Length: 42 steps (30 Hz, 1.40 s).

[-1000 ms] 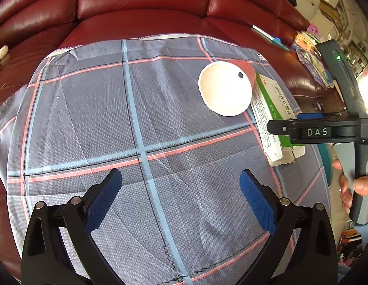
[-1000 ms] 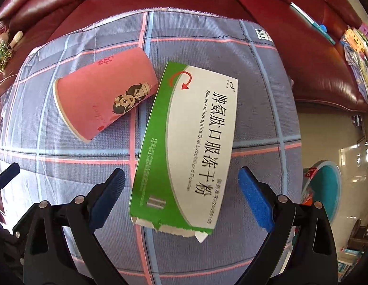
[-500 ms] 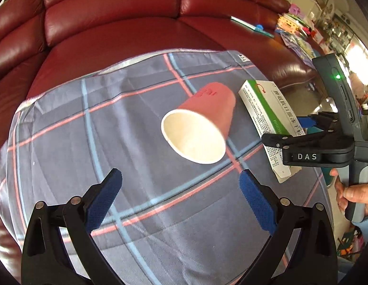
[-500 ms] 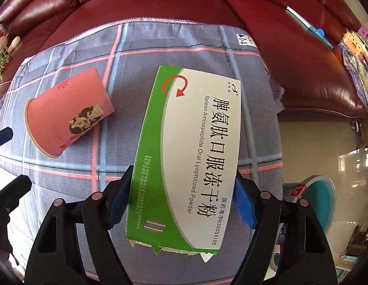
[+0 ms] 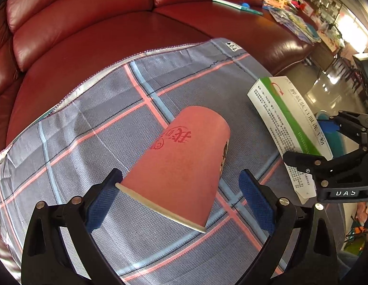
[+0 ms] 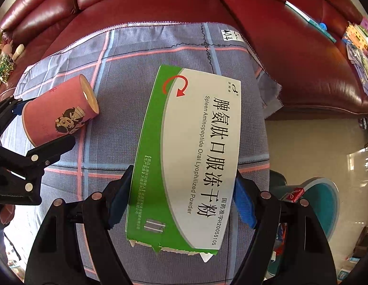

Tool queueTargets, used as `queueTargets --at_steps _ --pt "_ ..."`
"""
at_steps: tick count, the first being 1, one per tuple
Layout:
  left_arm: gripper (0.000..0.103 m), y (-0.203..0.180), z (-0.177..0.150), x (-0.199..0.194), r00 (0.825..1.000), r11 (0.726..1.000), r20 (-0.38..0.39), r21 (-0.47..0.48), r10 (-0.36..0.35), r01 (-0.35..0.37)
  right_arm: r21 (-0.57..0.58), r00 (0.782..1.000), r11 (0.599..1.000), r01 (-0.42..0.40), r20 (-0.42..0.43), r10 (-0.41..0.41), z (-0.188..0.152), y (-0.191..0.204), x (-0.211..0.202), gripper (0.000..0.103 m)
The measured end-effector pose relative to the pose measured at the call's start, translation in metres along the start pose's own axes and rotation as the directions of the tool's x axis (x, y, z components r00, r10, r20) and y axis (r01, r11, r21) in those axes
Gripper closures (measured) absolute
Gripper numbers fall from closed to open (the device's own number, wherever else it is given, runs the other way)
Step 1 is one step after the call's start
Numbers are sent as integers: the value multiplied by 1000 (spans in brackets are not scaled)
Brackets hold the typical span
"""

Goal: Collect trash
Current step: 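Grasp the pink paper cup with the left tool while the right tool grasps the green medicine box, then carry pink cup and medicine box over the teal bin and open both tools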

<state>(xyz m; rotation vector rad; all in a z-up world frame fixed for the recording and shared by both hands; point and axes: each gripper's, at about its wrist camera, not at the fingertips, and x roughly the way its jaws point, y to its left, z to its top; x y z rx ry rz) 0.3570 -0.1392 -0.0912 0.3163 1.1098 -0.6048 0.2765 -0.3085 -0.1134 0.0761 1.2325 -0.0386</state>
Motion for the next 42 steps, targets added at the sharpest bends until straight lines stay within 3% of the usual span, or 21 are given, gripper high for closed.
queueTargets --at_steps 2,15,26,32,42 --pt "21 -3 -1 3 1000 1000 -10 6 -7 7 -3 1000 1000 -5 0 5 -1 1 2 30" --pt "25 -17 -20 -11 1000 1000 26 -14 3 -3 3 999 999 -41 8 41 -11 -4 1 30" --pt "26 -39 -66 -53 999 997 39 -78 25 -22 42 995 996 -80 63 77 -49 -26 -44 30" --pt "25 -74 -79 -81 998 998 62 -65 29 -25 88 990 992 -93 117 82 -79 -60 -78 30" --pt "25 -162 -72 -117 993 1000 118 20 -2 -1 182 977 979 -92 204 54 -137 -140 -128 30"
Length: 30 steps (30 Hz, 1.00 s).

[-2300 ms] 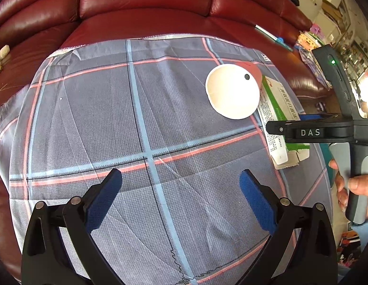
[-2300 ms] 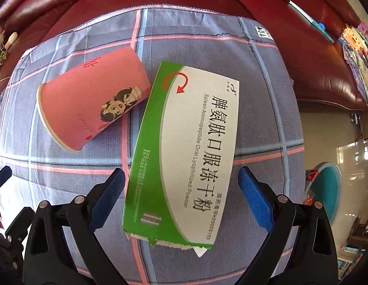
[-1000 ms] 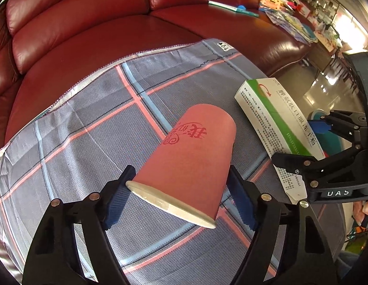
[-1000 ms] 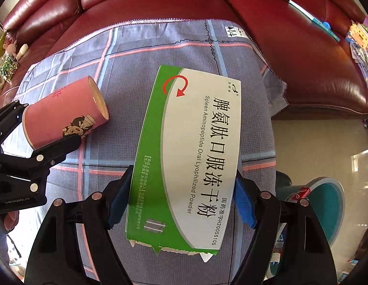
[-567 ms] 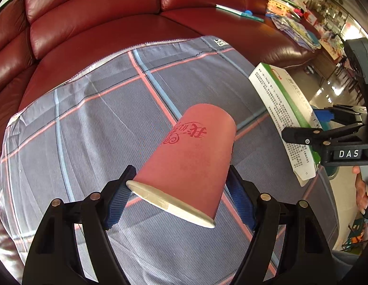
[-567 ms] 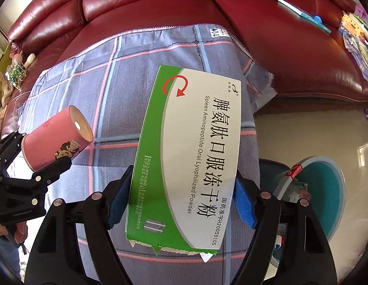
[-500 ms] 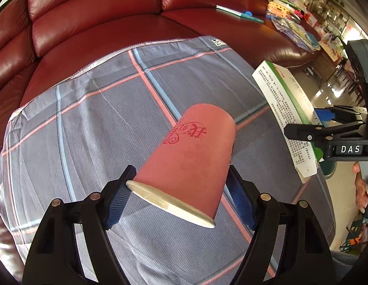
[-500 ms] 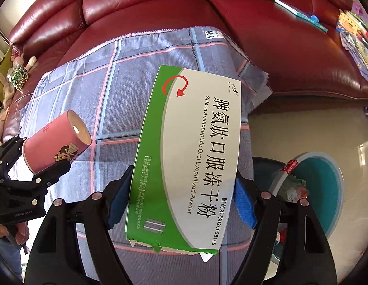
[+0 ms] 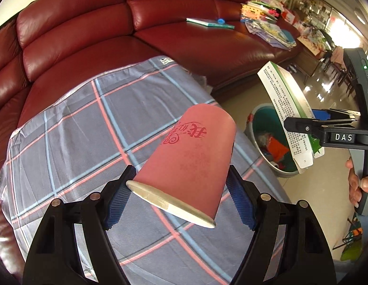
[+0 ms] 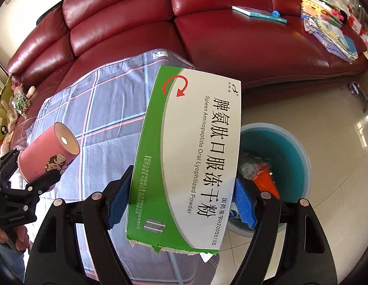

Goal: Collect trash
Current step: 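Carry pink cup and medicine box over the teal bin and open both tools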

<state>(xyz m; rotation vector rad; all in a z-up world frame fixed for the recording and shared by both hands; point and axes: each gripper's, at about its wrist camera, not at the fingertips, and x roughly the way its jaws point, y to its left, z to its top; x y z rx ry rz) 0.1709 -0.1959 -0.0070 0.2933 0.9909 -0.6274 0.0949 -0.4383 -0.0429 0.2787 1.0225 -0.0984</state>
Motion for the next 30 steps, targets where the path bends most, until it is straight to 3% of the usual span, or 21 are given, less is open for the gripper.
queueTargets --at_steps 7,15,30 --pt "25 -69 8 1 999 996 -1 84 -34 34 80 999 996 29 24 -31 -23 -68 -24 30" --pt "25 -129 16 31 996 985 -41 151 -75 81 160 998 985 59 -10 -58 -42 -134 -25 30" --pt "25 -159 37 96 989 976 -115 187 -92 112 219 990 975 33 -142 -2 -28 -169 53 28"
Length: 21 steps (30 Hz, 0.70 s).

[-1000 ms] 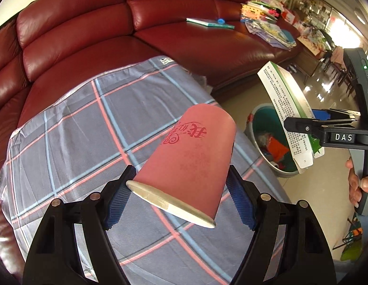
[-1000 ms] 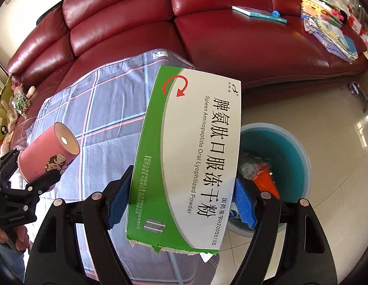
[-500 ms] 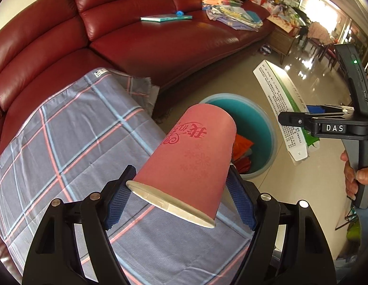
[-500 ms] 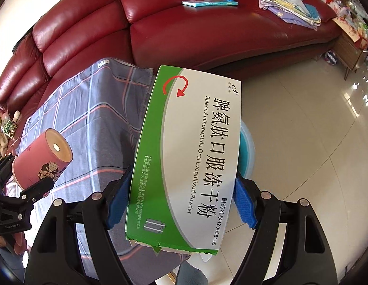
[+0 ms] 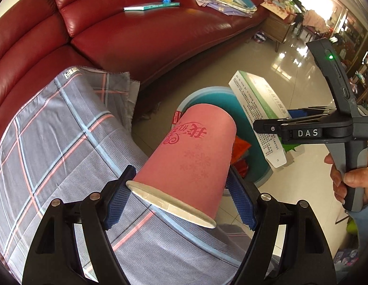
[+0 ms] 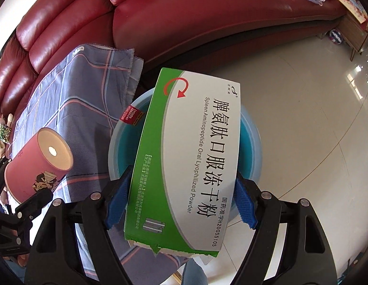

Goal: Collect trash
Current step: 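Carry pink cup and medicine box over the teal bin and open both tools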

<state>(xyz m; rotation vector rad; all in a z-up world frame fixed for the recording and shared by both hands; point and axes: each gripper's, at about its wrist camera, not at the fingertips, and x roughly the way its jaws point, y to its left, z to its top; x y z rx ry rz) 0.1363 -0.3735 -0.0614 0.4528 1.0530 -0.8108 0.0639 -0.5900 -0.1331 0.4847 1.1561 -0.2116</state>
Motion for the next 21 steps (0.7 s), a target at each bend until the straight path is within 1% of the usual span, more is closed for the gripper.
queueTargets --at_steps 2,4,7,9,21 --pt "25 1 5 8 1000 1000 -9 -1 -2 2 25 1000 1000 -9 -18 10 4 -5 7 24" --pt "25 1 9 15 1000 1000 -16 -4 -9 9 42 1000 999 -8 -17 8 6 -9 9 24" --pt "25 -2 14 21 1000 1000 -19 -2 -21 21 42 1000 999 15 -12 -15 9 -14 7 22" --pt "25 -4 16 26 999 1000 -23 0 -28 28 39 999 999 32 -7 -32 8 -17 4 18" --pt "24 -37 25 56 996 996 -58 46 -67 70 48 995 995 93 23 -94 1 -38 -20 12"
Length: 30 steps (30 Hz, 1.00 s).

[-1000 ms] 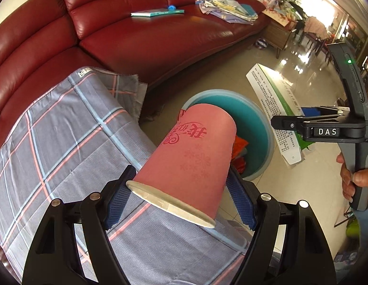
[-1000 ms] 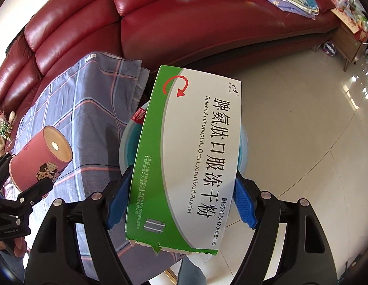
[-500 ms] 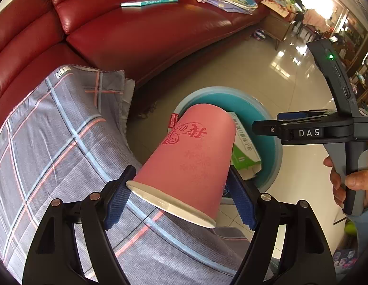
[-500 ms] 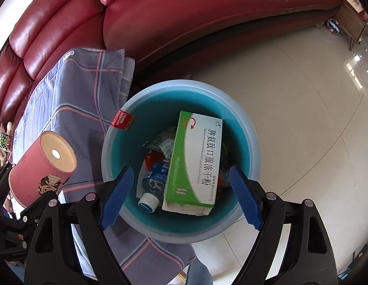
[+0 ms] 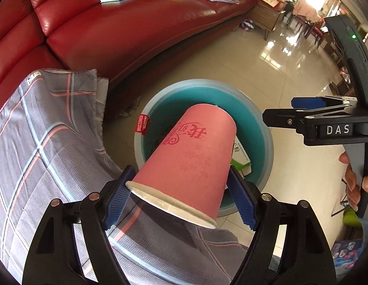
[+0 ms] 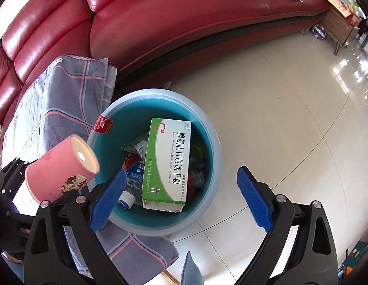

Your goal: Collect trash

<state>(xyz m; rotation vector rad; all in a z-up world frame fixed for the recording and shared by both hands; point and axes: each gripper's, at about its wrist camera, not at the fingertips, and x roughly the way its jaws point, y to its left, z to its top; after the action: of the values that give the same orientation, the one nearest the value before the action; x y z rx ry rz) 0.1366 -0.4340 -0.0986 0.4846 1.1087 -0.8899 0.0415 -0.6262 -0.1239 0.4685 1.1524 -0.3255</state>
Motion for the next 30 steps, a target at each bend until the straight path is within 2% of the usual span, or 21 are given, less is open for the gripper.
queueTargets --at_steps 9,11,12,22,30 --pt "20 -19 7 6 1000 1000 2 22 0 0 1 1000 1000 12 9 -12 -1 -5 -7 12" --pt "9 -20 8 5 1000 1000 7 20 20 -20 0 1000 1000 17 8 -17 0 -4 -8 12" --pt "8 -19 8 3 1000 999 12 18 29 -29 1 1000 1000 17 7 -17 0 -4 -9 12" --pt "7 -4 -2 -22 998 999 43 -35 35 -33 -16 1000 999 27 12 -27 -4 5 -17 12" --pt "6 -1 -20 -59 995 996 89 -72 54 -48 -59 998 997 41 47 -38 -21 21 -44 12"
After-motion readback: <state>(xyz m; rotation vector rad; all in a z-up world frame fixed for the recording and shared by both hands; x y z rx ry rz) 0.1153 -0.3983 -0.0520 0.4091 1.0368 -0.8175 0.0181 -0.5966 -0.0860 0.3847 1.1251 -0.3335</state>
